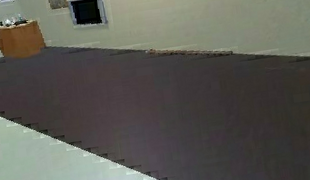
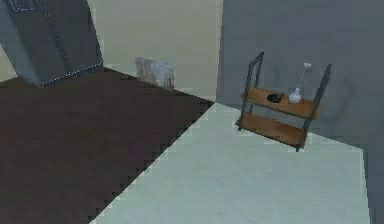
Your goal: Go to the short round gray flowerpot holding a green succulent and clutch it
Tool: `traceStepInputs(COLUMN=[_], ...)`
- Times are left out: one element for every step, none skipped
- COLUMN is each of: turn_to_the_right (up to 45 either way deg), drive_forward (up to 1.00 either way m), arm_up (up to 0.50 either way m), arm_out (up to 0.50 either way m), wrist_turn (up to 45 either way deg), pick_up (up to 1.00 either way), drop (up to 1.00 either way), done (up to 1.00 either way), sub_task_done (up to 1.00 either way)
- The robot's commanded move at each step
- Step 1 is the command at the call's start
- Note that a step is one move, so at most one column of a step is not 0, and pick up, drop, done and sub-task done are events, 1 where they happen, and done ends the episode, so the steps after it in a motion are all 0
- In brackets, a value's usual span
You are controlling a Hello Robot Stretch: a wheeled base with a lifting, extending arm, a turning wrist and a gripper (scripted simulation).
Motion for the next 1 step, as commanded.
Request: traceStepInputs(turn_to_the_right=[-45.0], drive_forward=[0.0], arm_up=[0.0], arm_out=[0.0], wrist_turn=[0.0], pick_up=[0.0], drop=[0.0], done=[0.0], sub_task_done=[0.0])
